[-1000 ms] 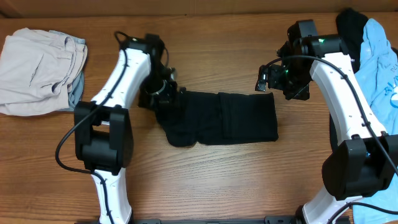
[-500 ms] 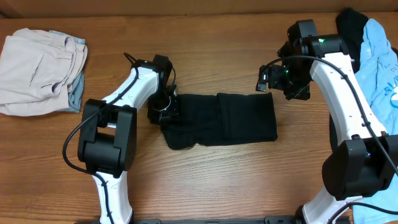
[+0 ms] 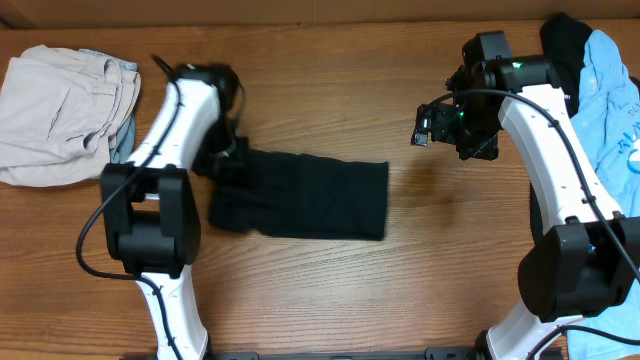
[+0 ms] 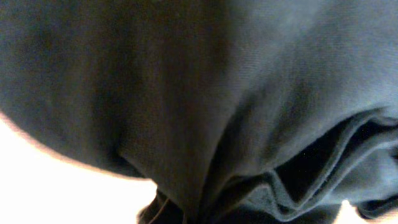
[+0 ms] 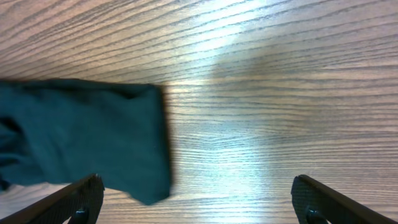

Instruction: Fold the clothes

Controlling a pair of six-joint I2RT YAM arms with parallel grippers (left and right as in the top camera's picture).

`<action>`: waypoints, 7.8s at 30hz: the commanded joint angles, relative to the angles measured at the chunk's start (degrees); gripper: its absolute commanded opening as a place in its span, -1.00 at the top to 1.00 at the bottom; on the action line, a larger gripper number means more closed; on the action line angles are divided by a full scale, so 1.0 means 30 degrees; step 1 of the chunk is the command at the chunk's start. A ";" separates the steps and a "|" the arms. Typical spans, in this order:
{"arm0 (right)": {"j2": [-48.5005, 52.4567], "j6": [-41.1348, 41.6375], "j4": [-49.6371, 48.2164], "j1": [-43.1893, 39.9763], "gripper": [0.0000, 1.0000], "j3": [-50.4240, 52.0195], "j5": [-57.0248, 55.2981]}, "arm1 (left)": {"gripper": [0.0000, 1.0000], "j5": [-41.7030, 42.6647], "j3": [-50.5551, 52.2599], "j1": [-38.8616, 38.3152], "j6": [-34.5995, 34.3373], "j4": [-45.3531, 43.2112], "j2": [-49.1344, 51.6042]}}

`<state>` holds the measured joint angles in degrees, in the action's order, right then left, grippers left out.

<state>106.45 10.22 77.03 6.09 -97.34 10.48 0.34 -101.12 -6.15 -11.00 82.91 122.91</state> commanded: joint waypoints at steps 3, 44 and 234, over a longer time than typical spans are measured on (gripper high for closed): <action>-0.0590 -0.0211 -0.0284 0.0051 -1.00 -0.0437 0.0029 | 0.92 -0.1552 -0.5319 -0.0401 0.1756 0.2404 -0.0015; -0.0809 -0.0590 0.1202 -0.8072 -1.00 -0.7767 0.3264 | -0.70 0.3264 -0.7242 -1.4018 0.1749 0.0860 0.1209; 0.0321 0.2470 -0.9253 0.5180 -0.19 1.0659 -0.2630 | -1.00 -0.3599 -0.7519 0.2681 -0.0699 -0.0211 -0.3920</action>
<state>105.84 21.63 50.28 24.84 -63.75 4.21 -11.14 -123.98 1.65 -14.44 82.48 110.19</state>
